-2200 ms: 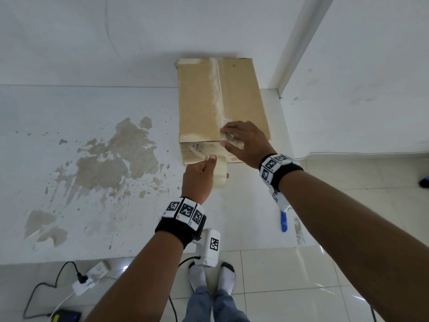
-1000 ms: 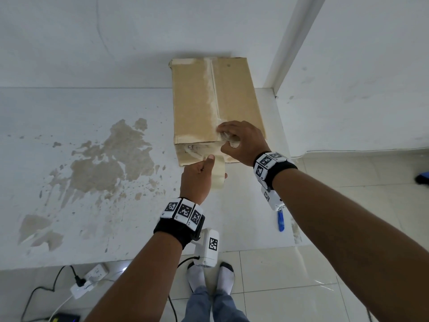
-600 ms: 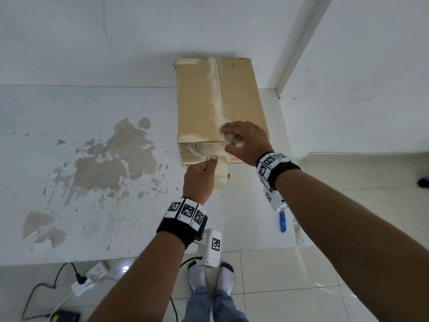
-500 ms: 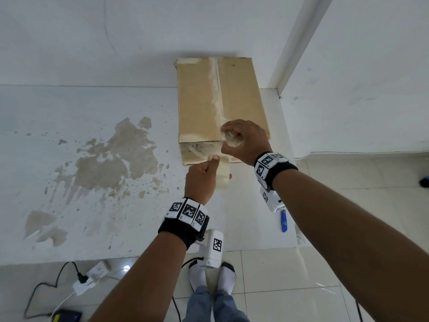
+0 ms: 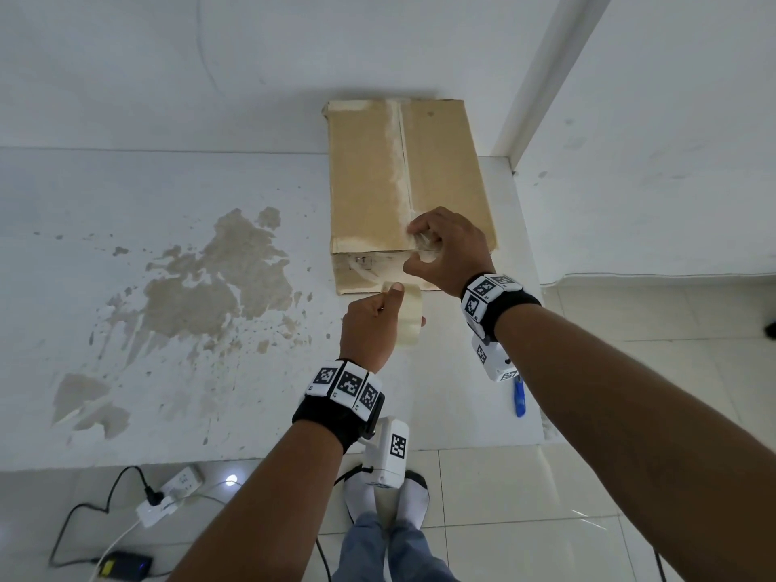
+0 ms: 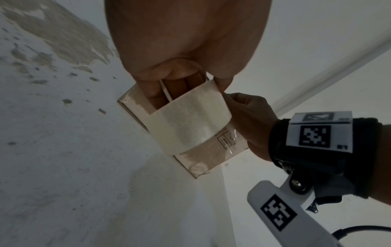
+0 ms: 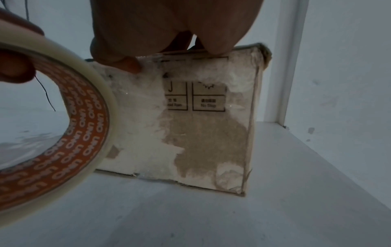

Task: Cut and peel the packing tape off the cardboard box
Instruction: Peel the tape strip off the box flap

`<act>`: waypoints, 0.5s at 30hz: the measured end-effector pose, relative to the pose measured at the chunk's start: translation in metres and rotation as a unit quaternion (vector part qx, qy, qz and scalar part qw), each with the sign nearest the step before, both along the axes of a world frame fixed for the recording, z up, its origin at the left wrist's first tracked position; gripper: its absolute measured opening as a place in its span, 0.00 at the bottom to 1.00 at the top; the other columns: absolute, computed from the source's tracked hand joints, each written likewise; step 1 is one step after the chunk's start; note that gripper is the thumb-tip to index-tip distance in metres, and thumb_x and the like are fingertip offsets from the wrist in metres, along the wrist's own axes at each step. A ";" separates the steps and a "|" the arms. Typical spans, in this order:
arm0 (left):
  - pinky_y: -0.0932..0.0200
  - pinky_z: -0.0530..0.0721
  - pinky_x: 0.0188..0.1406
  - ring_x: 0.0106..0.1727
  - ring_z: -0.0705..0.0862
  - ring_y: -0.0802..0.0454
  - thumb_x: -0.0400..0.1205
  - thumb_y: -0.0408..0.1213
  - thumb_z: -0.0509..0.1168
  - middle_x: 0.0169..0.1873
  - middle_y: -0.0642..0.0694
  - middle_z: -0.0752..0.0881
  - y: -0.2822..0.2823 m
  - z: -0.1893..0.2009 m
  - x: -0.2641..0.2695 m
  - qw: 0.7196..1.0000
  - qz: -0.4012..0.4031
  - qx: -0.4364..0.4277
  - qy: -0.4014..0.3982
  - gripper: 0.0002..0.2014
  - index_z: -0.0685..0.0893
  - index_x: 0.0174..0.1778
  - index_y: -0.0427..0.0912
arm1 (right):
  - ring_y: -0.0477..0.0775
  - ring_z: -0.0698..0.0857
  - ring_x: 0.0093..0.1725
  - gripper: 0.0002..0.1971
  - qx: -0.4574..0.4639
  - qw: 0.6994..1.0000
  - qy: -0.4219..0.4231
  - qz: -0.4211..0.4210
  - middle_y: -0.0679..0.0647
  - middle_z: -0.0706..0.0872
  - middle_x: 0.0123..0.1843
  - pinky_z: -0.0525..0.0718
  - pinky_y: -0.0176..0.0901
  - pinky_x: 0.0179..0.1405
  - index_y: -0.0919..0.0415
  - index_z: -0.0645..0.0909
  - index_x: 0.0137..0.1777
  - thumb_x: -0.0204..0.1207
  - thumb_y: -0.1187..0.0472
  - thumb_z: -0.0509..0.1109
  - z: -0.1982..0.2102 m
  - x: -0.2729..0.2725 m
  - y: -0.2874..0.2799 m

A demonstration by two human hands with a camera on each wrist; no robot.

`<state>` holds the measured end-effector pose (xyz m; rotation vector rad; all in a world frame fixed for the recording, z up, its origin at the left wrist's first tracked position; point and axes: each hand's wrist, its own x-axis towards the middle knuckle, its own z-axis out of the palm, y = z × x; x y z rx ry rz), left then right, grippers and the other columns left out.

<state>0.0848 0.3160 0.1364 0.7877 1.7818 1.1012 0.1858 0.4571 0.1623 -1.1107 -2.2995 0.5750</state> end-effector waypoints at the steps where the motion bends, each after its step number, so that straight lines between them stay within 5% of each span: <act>1: 0.39 0.91 0.59 0.47 0.95 0.39 0.86 0.58 0.57 0.33 0.50 0.97 -0.001 0.002 0.001 1.000 -0.002 0.002 0.001 0.33 0.94 0.42 0.31 | 0.51 0.81 0.39 0.17 0.000 1.000 0.000 0.003 0.46 0.86 0.44 0.82 0.42 0.42 0.54 0.86 0.47 0.57 0.53 0.79 0.000 0.000 0.000; 5: 0.39 0.92 0.57 0.46 0.96 0.39 0.89 0.56 0.59 0.35 0.45 0.97 -0.003 0.008 0.002 1.000 0.004 0.003 -0.001 0.32 0.93 0.42 0.29 | 0.55 0.81 0.41 0.18 0.014 0.999 -0.041 0.025 0.50 0.83 0.46 0.81 0.45 0.42 0.58 0.84 0.49 0.57 0.58 0.78 0.001 0.000 0.000; 10: 0.37 0.91 0.57 0.46 0.94 0.34 0.83 0.72 0.56 0.32 0.43 0.96 -0.005 0.007 -0.002 1.000 -0.005 0.001 0.031 0.44 0.91 0.39 0.28 | 0.58 0.80 0.44 0.21 0.029 0.995 -0.079 0.058 0.51 0.83 0.52 0.77 0.41 0.44 0.59 0.83 0.54 0.59 0.65 0.77 0.002 0.007 0.004; 12: 0.41 0.91 0.57 0.46 0.95 0.39 0.89 0.60 0.58 0.34 0.47 0.97 -0.007 0.015 -0.003 1.000 -0.001 0.009 0.029 0.34 0.95 0.36 0.35 | 0.58 0.80 0.44 0.21 0.032 0.995 -0.083 0.050 0.52 0.82 0.51 0.80 0.46 0.44 0.59 0.83 0.54 0.59 0.61 0.79 0.002 0.003 0.001; 15: 0.50 0.92 0.51 0.44 0.95 0.44 0.93 0.50 0.58 0.34 0.51 0.96 -0.010 0.027 -0.004 1.000 -0.002 0.013 0.022 0.29 0.95 0.41 0.32 | 0.58 0.79 0.44 0.22 0.038 0.993 -0.104 0.049 0.54 0.81 0.52 0.82 0.52 0.46 0.60 0.82 0.54 0.60 0.59 0.80 0.002 0.000 -0.001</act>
